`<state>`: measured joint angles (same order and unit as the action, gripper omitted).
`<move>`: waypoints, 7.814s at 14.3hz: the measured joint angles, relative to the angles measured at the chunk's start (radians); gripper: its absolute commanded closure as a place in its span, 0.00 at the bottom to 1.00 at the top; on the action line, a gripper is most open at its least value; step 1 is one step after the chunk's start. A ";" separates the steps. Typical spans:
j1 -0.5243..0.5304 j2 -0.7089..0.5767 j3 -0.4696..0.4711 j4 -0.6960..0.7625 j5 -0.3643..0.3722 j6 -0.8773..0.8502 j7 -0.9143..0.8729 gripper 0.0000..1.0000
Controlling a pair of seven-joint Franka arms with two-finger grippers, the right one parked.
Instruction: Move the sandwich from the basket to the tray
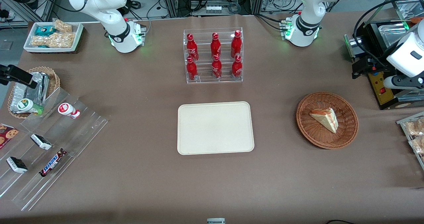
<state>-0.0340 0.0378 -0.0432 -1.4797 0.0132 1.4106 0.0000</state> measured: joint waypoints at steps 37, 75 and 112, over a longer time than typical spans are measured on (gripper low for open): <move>0.085 0.147 0.018 -0.762 -0.001 1.027 -0.948 0.01; -0.485 0.802 -0.260 0.190 0.186 0.747 -0.930 0.00; -0.003 -0.034 0.019 -0.103 0.008 0.180 0.012 0.00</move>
<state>-0.0366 0.0041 -0.0245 -1.5831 0.0210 1.5906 0.0116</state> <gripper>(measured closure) 0.000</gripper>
